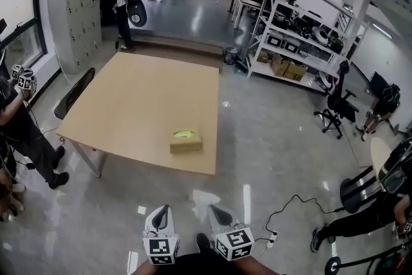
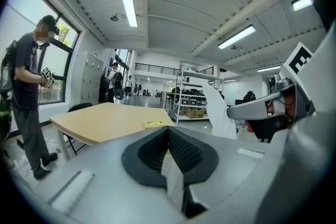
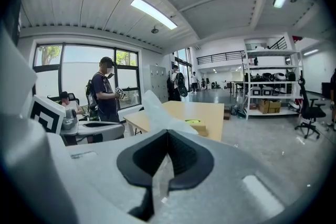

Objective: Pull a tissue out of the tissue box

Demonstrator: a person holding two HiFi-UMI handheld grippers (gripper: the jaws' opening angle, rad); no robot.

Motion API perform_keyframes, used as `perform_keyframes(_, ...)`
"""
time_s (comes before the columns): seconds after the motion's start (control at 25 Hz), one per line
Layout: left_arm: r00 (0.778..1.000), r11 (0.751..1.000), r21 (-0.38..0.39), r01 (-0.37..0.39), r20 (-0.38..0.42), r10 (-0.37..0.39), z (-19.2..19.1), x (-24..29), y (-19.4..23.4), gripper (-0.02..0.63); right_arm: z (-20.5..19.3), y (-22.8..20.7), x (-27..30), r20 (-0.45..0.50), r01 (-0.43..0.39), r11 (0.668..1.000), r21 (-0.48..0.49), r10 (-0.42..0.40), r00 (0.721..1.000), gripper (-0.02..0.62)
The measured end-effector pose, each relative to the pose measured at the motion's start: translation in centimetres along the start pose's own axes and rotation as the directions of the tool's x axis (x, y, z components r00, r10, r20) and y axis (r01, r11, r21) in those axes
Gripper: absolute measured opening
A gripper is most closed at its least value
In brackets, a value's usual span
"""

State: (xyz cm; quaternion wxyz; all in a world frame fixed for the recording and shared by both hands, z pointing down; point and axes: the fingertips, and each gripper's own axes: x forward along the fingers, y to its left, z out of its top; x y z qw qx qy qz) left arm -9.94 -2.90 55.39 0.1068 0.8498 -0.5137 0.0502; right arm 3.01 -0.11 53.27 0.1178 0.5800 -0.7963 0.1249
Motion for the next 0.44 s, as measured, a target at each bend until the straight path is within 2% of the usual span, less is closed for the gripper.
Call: perform_keyframes(0.44, 1.000, 1.000, 0.004, -0.027, 0.003, 0.027, -0.45, -0.49, 1.01, 0.018, 0.65, 0.32, 0.44, -0.003, -0.017, 1.000, -0.014, 0.017, 1.000, -0.005)
